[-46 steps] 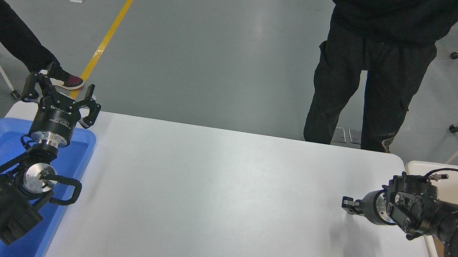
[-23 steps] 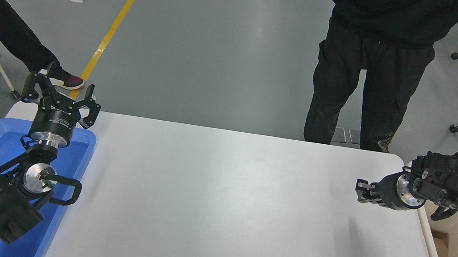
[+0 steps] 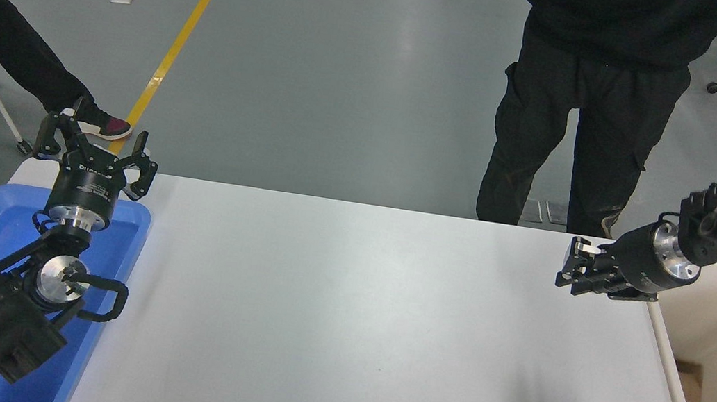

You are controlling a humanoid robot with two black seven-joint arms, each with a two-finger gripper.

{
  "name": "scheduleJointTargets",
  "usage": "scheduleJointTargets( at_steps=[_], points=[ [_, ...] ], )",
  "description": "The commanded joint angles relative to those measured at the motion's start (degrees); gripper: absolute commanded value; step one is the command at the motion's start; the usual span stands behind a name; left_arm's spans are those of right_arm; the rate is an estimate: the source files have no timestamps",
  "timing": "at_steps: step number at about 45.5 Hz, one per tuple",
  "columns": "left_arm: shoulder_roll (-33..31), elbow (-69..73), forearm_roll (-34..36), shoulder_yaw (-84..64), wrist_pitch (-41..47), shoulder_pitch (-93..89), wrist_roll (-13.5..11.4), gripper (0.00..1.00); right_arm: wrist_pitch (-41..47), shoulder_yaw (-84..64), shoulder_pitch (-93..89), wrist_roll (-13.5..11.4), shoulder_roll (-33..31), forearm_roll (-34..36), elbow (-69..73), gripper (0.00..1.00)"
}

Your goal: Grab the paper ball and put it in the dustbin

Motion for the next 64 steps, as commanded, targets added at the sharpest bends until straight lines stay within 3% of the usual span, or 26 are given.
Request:
scheduleJointTargets(
  at_steps=[1, 8, 14, 17, 24, 26, 49, 64],
  points=[
    [0.0, 0.09, 0.01, 0.0, 0.0, 0.0, 0.0, 0.99, 5.38, -9.43, 16.07, 0.05, -0.86, 2.45, 8.09, 1.0],
    [0.0, 0.08, 0.01, 0.0, 0.0, 0.0, 0.0, 0.99, 5.38, -18.13, 25.48, -0.03, 1.51, 1.4, 17.14, 1.0],
    [0.0, 0.09, 0.01, 0.0, 0.0, 0.0, 0.0, 0.99, 5.38, -24.73, 30.93, -1.61, 5.29, -0.01, 21.19, 1.0],
    [0.0, 0.0, 0.01, 0.0, 0.0, 0.09, 0.0, 0.99, 5.38, -25.97, 33.83, -3.72, 5.56, -0.19, 22.68, 1.0],
    [0.0, 0.09, 0.01, 0.0, 0.0, 0.09, 0.0, 0.99, 5.38, -26.14, 38.5, -12.33, 5.12, -0.28, 26.38, 1.0],
    [0.0, 0.09, 0.01, 0.0, 0.0, 0.0, 0.0, 0.99, 5.38, -26.06, 39.2, -13.22, 4.94, -0.1, 26.64, 1.0],
    [0.0, 0.0, 0.01, 0.0, 0.0, 0.09, 0.0, 0.99, 5.38, -26.06, 40.0, -13.57, 3.45, -0.27, 26.73, 1.0],
    [0.0, 0.09, 0.01, 0.0, 0.0, 0.09, 0.0, 0.99, 5.38, -19.38, 21.37, -13.83, -1.91, -1.33, 25.77, 1.0]
  ],
)
